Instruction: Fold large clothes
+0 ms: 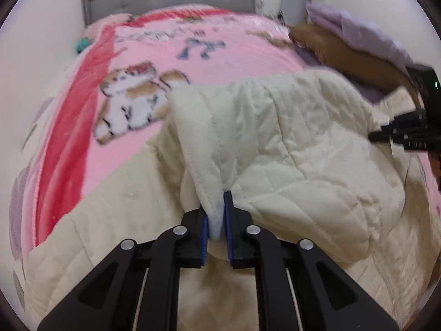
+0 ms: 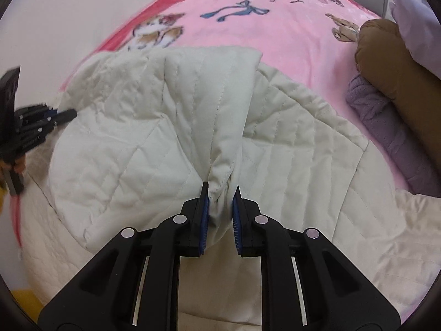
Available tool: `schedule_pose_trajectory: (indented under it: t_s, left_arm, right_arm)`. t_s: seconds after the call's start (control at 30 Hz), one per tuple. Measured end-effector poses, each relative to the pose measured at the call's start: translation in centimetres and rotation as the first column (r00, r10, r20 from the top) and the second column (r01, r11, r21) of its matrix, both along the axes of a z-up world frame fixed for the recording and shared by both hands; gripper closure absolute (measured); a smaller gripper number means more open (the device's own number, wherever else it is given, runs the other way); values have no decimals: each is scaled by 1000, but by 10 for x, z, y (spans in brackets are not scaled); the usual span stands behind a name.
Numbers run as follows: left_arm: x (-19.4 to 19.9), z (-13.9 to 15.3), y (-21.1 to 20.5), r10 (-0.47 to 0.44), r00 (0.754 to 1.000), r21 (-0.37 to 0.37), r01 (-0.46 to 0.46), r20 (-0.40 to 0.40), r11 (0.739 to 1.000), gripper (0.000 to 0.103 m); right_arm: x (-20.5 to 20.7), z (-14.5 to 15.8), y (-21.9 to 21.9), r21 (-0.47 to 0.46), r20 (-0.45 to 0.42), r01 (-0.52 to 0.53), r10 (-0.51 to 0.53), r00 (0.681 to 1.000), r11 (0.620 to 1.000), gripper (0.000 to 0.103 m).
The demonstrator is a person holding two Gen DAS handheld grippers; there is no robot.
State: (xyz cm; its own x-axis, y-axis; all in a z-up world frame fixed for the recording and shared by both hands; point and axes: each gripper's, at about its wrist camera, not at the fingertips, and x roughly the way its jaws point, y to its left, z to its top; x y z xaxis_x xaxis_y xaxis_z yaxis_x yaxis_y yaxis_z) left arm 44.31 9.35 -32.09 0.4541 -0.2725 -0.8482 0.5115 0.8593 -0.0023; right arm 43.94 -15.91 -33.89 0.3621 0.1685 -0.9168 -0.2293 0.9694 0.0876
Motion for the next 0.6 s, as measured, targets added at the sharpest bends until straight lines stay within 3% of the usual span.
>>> schedule_pose_trajectory:
  t_s: [0.1,0.13,0.2,0.27,0.4,0.47,0.53,0.6]
  left_arm:
    - [-6,-1,-5,-57,998,51,57,9,997,80]
    - [-7,7,-2,-56,998,38,56,8,998,65]
    - [-8,25,11,-39,999,-12,40,37,999,42]
    - [-11,44,23,-40,996,-37,43,82,998,39]
    - [6,70,33,-11,990,-37,17,142,999,35]
    - [36,69,31,47,996,-96,-40,77,995,35]
    - [64,57,25,69,996,-156,-76,-51,985,35]
    - [88,40,19,73,982,-224,-112,-176,968,35]
  right_arm:
    - [3,-8,0,-1,-28,8,-8,1000,1000,80]
    - [3,-3,-2,19,-10,15,-14,1000,1000,77]
    - [-3,19,-13,109,58,22,-28,998,994,47]
    - [-6,43,-24,174,127,29,-52,991,984,39]
    - [10,66,-34,188,179,60,-95,979,980,39]
    - [30,67,-34,212,178,71,-110,978,975,39]
    - [60,57,-28,221,134,90,-122,983,971,39]
    - [85,43,-19,201,94,123,-145,985,972,39]
